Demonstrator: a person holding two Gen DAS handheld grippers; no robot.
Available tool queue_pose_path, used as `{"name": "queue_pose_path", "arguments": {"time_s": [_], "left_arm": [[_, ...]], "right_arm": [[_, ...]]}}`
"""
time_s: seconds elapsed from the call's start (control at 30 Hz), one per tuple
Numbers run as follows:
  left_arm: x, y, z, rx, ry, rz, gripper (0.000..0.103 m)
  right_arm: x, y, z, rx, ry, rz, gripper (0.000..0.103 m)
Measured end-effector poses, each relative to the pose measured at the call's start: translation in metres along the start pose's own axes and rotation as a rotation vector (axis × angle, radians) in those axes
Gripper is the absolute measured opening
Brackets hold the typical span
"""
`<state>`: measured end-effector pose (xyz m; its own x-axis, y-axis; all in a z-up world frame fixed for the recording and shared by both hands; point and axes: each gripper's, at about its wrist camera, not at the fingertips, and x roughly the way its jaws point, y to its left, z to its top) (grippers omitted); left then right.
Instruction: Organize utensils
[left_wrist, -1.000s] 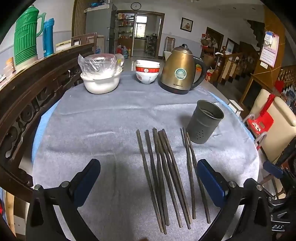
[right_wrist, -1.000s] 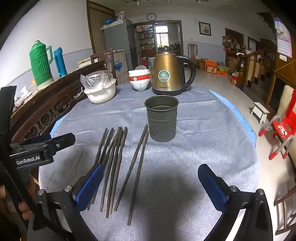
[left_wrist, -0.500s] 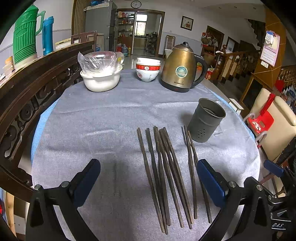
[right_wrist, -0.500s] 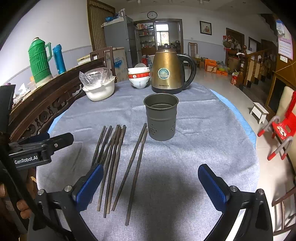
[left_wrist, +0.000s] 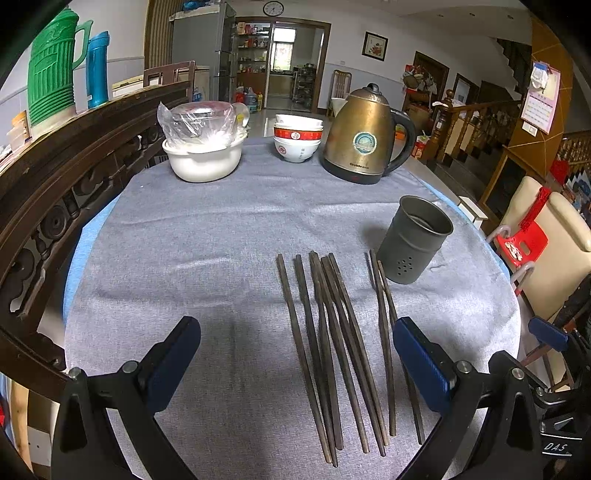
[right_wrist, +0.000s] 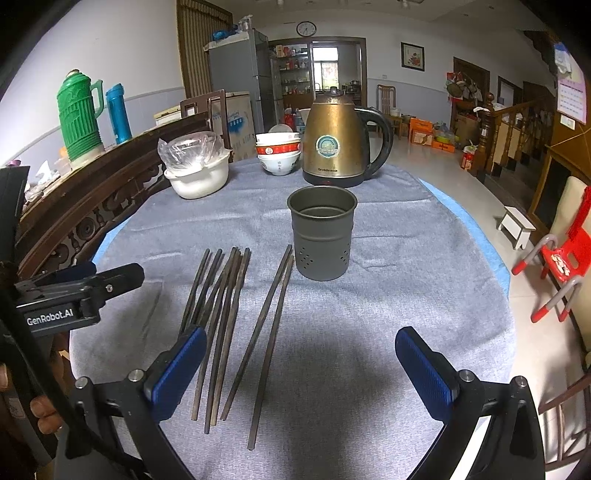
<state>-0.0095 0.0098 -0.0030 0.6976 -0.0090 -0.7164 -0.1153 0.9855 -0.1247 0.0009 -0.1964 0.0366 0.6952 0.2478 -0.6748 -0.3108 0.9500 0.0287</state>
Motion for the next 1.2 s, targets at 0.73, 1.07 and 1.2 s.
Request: {"name": "queue_pose_path", "arguments": {"time_s": [0.73,1.07,1.2], "left_arm": [[0.0002,-0.0009,-0.0021,0.005,0.003,0.005,0.103],[-0.0006,-0.0022,-0.0021,0.007,0.002,0.007,0.103],[-0.0008,-0.0025,-0.0021,0.007,0.002,0.006,0.103]], "right_arm": [[-0.0012,-0.0021,-0.0006,0.001,-0.002,-0.004,0.103],[-0.0023,-0.0024,-0.0003,0.000,-0.005,-0.004,0.103],[-0.0025,-0.0017,0.0000,-0.001,-0.005,-0.004,0.103]]}}
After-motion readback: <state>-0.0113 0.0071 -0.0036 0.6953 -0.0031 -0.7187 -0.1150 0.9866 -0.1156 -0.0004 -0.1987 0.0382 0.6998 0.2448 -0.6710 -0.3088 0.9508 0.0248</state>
